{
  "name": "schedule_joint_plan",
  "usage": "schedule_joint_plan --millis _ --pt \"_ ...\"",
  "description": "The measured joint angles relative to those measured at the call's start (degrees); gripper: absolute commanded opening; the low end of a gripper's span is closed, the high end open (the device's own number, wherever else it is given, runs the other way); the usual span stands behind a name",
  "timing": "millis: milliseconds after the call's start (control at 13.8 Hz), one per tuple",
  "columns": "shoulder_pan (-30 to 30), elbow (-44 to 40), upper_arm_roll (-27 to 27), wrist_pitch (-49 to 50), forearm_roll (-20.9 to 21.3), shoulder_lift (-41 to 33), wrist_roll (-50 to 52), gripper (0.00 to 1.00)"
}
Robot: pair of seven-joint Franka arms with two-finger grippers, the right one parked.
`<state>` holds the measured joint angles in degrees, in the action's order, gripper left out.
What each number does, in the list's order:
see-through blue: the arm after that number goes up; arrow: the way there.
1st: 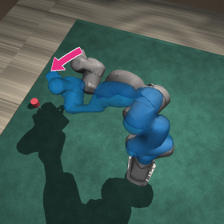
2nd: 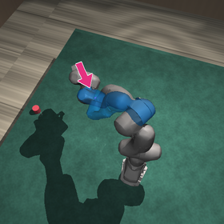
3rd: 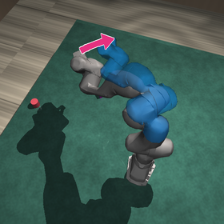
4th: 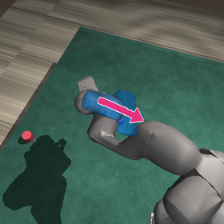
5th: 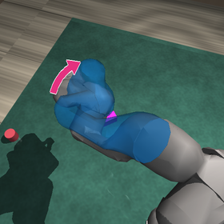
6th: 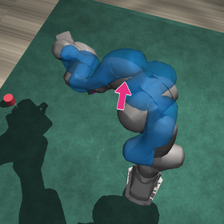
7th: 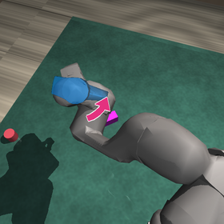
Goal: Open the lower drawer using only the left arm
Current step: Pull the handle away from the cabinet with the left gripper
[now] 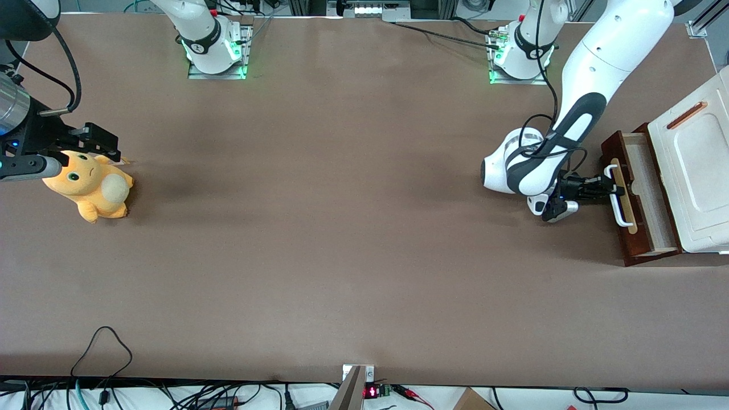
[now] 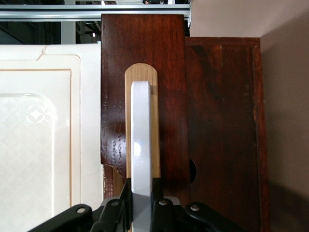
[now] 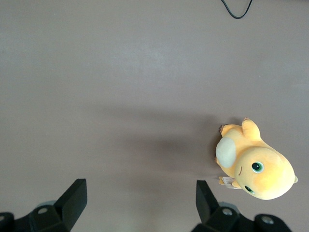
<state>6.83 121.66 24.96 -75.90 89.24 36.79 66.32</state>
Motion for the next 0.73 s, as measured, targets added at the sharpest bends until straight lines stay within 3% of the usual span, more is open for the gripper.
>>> schedule_joint_plan --millis 727 --pt "-1.30 -0.69 2.58 0.15 -1.55 0.05 -0.20 0.03"
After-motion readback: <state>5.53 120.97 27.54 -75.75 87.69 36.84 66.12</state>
